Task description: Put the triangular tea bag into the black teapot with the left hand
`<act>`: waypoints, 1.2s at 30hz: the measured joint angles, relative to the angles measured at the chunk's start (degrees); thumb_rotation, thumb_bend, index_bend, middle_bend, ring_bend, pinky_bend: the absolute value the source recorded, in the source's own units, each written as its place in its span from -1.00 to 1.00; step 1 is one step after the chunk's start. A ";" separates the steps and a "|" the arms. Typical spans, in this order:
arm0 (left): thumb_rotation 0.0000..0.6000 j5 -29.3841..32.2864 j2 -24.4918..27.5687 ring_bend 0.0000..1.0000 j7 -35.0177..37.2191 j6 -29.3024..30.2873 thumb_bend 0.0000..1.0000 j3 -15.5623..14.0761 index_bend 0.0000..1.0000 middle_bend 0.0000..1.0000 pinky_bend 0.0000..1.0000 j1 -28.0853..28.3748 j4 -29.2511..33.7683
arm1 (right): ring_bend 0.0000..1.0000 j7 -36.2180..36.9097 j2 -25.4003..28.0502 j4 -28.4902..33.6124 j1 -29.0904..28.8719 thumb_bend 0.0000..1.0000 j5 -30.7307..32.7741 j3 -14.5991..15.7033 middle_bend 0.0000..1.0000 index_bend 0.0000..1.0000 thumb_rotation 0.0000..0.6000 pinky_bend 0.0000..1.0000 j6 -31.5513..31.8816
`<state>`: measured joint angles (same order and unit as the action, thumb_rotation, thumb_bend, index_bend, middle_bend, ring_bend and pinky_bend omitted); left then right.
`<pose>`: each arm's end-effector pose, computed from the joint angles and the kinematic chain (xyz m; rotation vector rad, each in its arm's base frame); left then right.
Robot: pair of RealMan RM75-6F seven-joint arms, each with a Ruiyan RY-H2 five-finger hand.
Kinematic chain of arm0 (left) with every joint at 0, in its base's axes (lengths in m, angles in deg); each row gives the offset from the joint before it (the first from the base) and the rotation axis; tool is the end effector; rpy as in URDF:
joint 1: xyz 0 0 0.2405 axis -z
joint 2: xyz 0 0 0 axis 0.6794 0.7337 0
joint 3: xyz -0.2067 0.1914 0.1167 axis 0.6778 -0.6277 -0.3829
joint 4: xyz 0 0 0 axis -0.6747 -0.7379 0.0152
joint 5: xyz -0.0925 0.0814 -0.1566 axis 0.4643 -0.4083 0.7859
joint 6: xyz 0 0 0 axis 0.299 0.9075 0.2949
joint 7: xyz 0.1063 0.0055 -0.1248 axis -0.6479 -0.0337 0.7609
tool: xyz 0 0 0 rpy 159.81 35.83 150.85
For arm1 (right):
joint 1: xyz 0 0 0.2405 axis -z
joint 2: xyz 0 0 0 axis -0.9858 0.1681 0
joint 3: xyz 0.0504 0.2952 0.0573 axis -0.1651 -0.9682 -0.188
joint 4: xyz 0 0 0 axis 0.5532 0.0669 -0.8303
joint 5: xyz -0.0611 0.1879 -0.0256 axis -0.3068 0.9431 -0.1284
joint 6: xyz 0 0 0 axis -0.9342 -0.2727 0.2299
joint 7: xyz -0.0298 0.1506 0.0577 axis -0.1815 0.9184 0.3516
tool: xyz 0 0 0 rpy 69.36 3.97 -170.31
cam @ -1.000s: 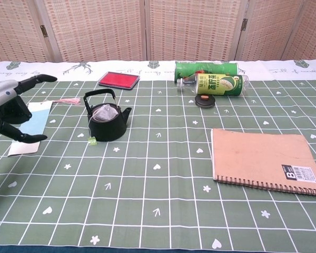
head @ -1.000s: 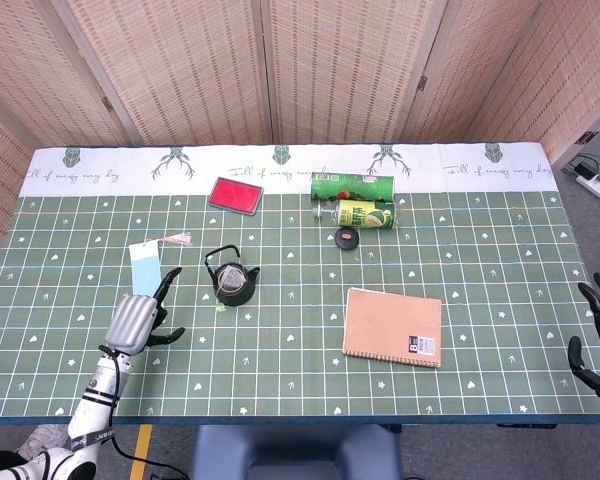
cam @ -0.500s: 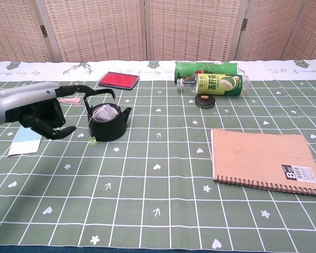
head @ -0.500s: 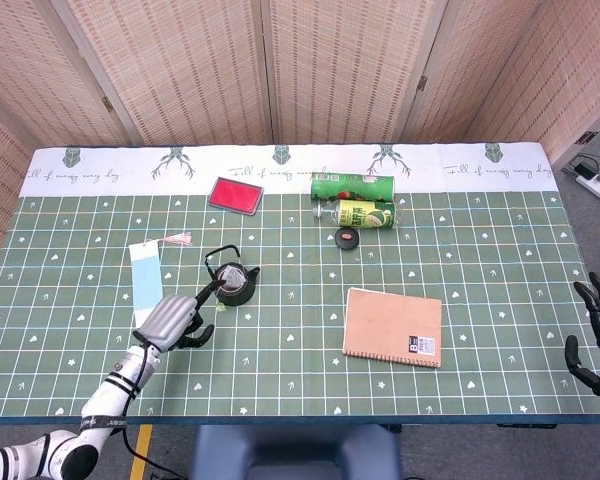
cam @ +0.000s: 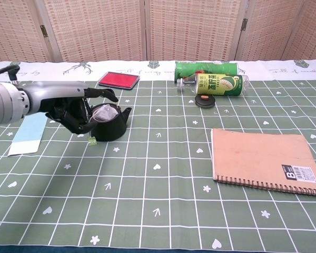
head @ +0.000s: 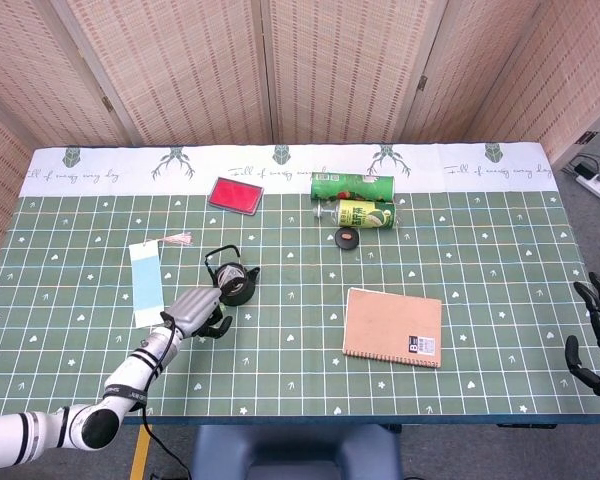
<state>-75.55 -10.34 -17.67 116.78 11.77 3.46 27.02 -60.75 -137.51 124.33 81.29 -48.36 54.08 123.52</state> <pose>-0.1592 0.3723 0.0113 -1.8982 -1.3927 -0.8512 -0.3462 -0.1691 0.2469 1.3084 -0.8365 1.0558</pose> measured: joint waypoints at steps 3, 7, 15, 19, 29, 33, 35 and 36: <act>1.00 2.91 -0.45 1.00 -1.20 -0.40 0.08 -0.37 -0.85 1.00 1.00 1.82 -1.23 | -0.95 0.14 0.02 -0.03 0.06 0.24 0.09 -0.05 -1.00 -1.00 1.00 -1.00 0.13; 1.00 5.71 -0.66 1.00 -2.09 -0.52 0.08 -0.91 -0.84 1.00 1.00 3.59 -3.36 | -0.95 0.38 0.14 -0.04 0.13 0.24 0.10 -0.08 -1.00 -1.00 1.00 -1.00 0.32; 1.00 7.37 1.13 1.00 -1.92 0.30 0.08 -2.66 -0.78 1.00 1.00 3.78 -4.04 | -0.95 0.63 0.17 -0.23 0.21 0.24 0.25 -0.19 -1.00 -1.00 1.00 -1.00 0.48; 1.00 6.00 1.01 1.00 -1.87 1.00 0.08 -3.31 -0.78 1.00 1.00 3.62 -3.64 | -0.95 0.18 0.08 -0.03 0.20 0.24 -0.08 -0.04 -1.00 -1.00 1.00 -1.00 0.53; 1.00 3.27 -0.75 1.00 -0.86 2.17 0.08 -4.41 -0.75 1.00 1.00 3.22 -5.46 | -0.95 0.48 0.14 -0.13 0.28 0.24 0.20 -0.15 -1.00 -1.00 1.00 -1.00 0.63; 1.00 2.46 -1.50 1.00 -0.19 1.96 0.08 -4.62 -0.74 1.00 1.00 3.09 -6.44 | -0.95 0.38 0.13 -0.09 0.24 0.24 0.33 -0.20 -1.00 -1.00 1.00 -1.00 0.52; 1.00 1.93 -1.80 1.00 0.16 1.93 0.08 -4.61 -0.74 1.00 1.00 3.04 -6.73 | -0.95 0.24 0.07 -0.08 0.19 0.24 0.34 -0.20 -1.00 -1.00 1.00 -1.00 0.41; 1.00 1.53 -2.01 1.00 0.33 1.93 0.08 -4.59 -0.74 1.00 1.00 3.02 -6.96 | -0.95 0.14 0.04 -0.06 0.14 0.24 0.32 -0.16 -1.00 -1.00 1.00 -1.00 0.26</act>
<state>-74.01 -12.35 -17.34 118.71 7.18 6.48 20.07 -60.61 -137.47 124.27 81.43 -48.04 53.92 123.78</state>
